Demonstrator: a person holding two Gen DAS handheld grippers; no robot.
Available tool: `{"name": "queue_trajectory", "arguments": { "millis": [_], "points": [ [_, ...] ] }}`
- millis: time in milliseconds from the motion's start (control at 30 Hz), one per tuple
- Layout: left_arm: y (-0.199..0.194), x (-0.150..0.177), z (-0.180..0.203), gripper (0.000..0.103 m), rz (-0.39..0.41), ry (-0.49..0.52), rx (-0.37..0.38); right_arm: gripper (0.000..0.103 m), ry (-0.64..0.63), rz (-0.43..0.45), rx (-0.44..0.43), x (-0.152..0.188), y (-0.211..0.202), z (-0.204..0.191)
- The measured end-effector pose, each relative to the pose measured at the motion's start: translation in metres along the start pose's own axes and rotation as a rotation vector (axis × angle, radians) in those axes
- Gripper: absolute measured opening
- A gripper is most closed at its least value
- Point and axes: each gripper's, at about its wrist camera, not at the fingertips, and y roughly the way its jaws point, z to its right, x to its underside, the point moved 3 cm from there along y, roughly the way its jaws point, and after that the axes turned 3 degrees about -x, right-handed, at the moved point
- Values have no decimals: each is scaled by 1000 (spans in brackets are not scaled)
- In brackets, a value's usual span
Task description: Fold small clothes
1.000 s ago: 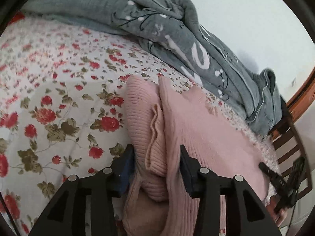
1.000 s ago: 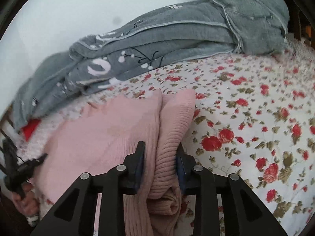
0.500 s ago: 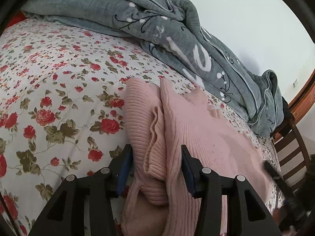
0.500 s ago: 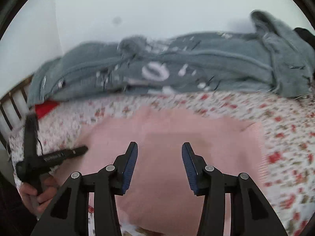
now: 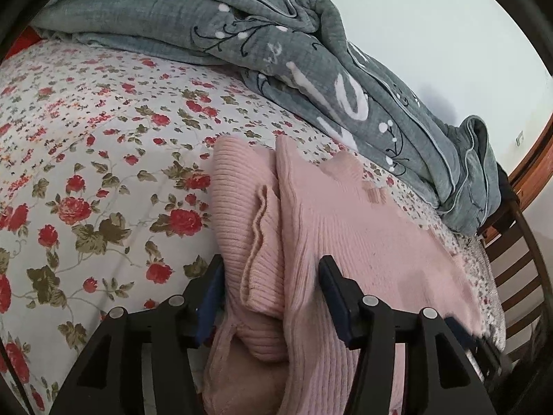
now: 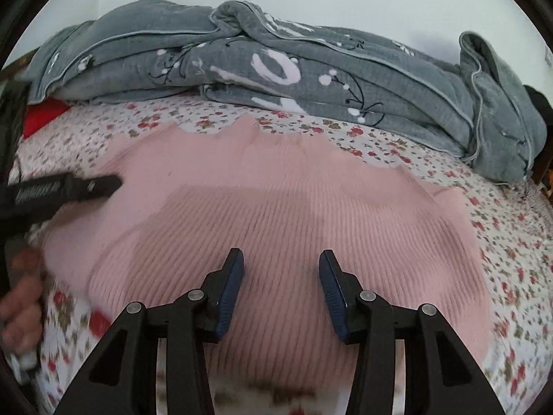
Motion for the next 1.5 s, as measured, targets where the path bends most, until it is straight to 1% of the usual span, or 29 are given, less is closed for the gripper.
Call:
{"name": "queue_trajectory", "arguments": {
  "millis": [133,233,300,367,400,433,500,533,567,600,633,667,700,767,833,867,933,967,1033,1100,1133,1167,1233,1267,1367,1467,1500],
  "points": [
    [4,-4,-4,54,-13,-36,23,46,-10,-27,4,17,-11,-5],
    [4,-3,-4,52,-13,-29,23,46,-1,-12,0,30,-17,-4],
    [5,-2,-2,52,-11,-7,7,46,18,-10,-20,33,-22,-1],
    [6,-1,0,52,-8,7,-3,46,33,-9,-65,31,-31,3],
    [6,-1,0,52,-6,10,-5,46,32,15,-92,27,-41,9],
    [6,-1,-1,52,-6,8,-4,46,32,49,-94,22,-50,16],
    [6,-2,-2,52,-4,0,-3,49,26,112,-66,11,-62,30],
    [6,-2,-3,50,-2,-4,-1,52,34,157,-40,3,-69,44],
    [6,-1,-4,47,-2,-3,2,53,49,179,-30,-2,-71,56],
    [6,-1,-4,46,-5,2,9,53,87,200,-35,-7,-71,77],
    [7,0,-5,38,-16,3,31,53,117,208,-40,-8,-70,91],
    [8,0,-6,37,-26,-4,44,53,148,215,-34,-7,-68,106],
    [8,0,-9,35,-25,-19,55,54,191,221,-21,0,-64,125],
    [7,0,-12,28,-28,-51,75,53,261,218,-23,15,-56,152],
    [8,-1,-13,26,-35,-72,74,53,333,195,-39,33,-50,178],
    [8,-3,-9,24,-46,-64,57,53,350,191,-42,38,-50,187],
    [6,-10,0,23,-68,-47,16,53,389,217,-32,45,-54,204],
    [2,-16,8,23,-75,-44,-16,53,402,226,-29,48,-56,211],
    [-6,-27,22,22,-80,-46,-47,53,417,232,-28,52,-59,222],
    [-20,-41,49,22,-70,-22,-76,53,415,233,-22,56,-62,228],
    [-24,-45,60,22,-65,-10,-87,53,408,238,-5,59,-65,231],
    [-29,-51,76,22,-59,9,-105,53,402,243,18,63,-69,235],
    [-35,-57,117,22,-54,55,-144,53,397,250,30,69,-74,243],
    [-35,-58,131,22,-51,71,-153,53,404,254,33,72,-78,249],
    [-30,-55,191,22,-47,129,-182,53,455,273,6,78,-87,266],
    [-11,-34,255,22,-76,196,-173,53,530,306,-16,87,-96,290],
    [-5,-26,270,22,-84,218,-168,54,541,306,-14,88,-96,295]
  ]
}}
